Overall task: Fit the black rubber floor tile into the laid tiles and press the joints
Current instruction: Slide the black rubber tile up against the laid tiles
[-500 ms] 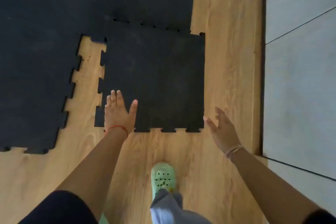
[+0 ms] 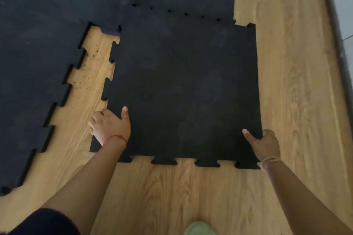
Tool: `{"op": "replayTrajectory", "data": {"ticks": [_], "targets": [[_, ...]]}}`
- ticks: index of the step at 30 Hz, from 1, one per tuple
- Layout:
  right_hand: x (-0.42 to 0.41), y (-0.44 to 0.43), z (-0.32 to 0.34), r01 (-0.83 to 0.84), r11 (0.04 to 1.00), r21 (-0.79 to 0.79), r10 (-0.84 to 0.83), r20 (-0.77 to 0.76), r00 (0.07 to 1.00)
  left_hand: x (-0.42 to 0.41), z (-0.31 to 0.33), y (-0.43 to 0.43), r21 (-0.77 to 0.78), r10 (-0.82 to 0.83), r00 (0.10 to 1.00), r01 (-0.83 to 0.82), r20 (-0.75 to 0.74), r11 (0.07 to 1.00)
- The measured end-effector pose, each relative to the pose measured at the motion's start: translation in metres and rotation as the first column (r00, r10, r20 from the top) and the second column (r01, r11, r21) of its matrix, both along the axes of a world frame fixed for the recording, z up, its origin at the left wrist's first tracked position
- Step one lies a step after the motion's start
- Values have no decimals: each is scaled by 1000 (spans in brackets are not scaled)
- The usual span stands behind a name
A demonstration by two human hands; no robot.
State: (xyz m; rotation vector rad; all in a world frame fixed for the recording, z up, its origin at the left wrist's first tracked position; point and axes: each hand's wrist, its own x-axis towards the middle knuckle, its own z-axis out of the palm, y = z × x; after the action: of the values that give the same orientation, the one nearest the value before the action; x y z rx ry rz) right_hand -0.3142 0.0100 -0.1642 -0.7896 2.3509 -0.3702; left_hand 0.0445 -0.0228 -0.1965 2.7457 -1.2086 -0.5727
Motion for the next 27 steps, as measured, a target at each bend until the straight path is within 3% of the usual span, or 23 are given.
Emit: {"op": "replayTrajectory", "data": {"ticks": [2,5,9,11,17,22,24,27], "targets": [[-7,-1,-5,83,996,-15,-83,16,996,5,1,-9,-19,52,998,-52,-20,998],[-9,-1,-4,72,997,6,-72,69,995,26,1,-26,40,78,993,-75,-83,996],[-1,2,4,68,997,49,-74,148,986,55,11,-45,158,112,936,-61,-334,986],[8,8,6,94,995,45,-101,199,975,64,15,-49,142,159,915,-114,-370,983],[40,32,0,94,996,4,-92,244,965,103,25,-50,-26,12,997,-14,-72,1000],[68,62,-6,95,994,-53,-69,368,927,139,11,-28,163,35,998,-26,-57,986],[70,67,-7,68,996,-64,-43,337,941,138,3,-3,120,79,997,-79,1,990],[70,57,-7,31,997,-68,-13,258,966,125,5,18,93,1,996,-9,87,996]]}}
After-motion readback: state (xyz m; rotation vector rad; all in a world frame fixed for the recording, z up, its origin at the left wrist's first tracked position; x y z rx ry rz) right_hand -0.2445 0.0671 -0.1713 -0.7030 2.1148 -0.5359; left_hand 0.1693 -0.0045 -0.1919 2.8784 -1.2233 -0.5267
